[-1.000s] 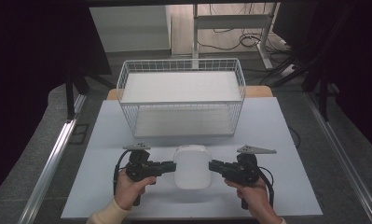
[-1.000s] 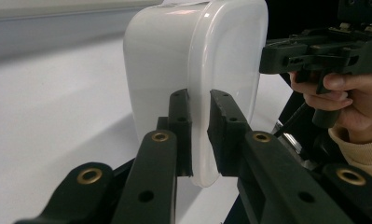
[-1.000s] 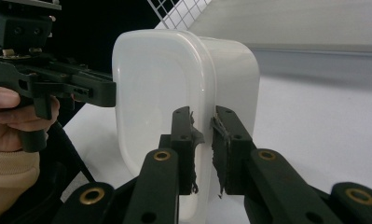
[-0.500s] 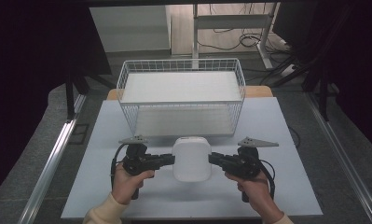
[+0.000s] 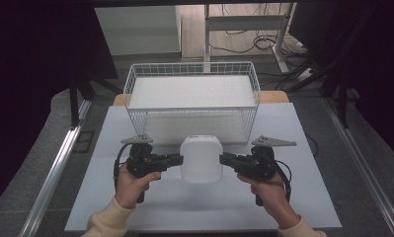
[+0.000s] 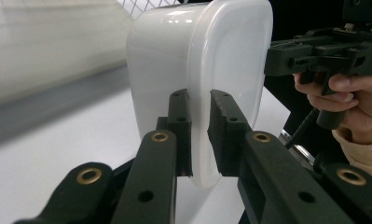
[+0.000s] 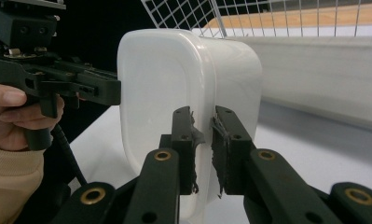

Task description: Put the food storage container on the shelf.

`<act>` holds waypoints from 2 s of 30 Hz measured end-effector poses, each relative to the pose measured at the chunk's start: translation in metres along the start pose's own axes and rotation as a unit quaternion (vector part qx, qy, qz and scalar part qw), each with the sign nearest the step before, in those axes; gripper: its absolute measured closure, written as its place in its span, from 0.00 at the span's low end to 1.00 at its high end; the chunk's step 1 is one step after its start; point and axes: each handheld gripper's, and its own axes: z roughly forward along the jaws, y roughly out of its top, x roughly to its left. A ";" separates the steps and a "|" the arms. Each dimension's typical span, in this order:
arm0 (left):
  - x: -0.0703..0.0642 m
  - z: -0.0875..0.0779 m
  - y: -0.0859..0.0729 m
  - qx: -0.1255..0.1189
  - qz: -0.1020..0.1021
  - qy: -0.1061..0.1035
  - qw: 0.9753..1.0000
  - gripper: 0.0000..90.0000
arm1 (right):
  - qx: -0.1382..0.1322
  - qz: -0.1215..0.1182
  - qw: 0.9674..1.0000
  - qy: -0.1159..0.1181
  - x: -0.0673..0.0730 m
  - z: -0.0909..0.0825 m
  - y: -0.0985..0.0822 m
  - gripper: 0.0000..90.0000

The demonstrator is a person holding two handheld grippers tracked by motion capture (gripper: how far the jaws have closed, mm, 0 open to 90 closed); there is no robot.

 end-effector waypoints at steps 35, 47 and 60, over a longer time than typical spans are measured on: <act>-0.005 -0.022 0.080 -0.039 0.045 0.022 0.998 0.88 | -0.028 -0.054 0.998 -0.003 0.009 -0.006 0.090 0.88; -0.007 -0.036 0.122 -0.050 0.065 0.030 0.996 0.88 | -0.040 -0.073 0.997 0.001 0.015 -0.009 0.131 0.89; 0.004 -0.037 0.157 -0.046 0.065 0.026 0.996 0.88 | -0.039 -0.074 0.996 -0.002 0.010 -0.005 0.167 0.89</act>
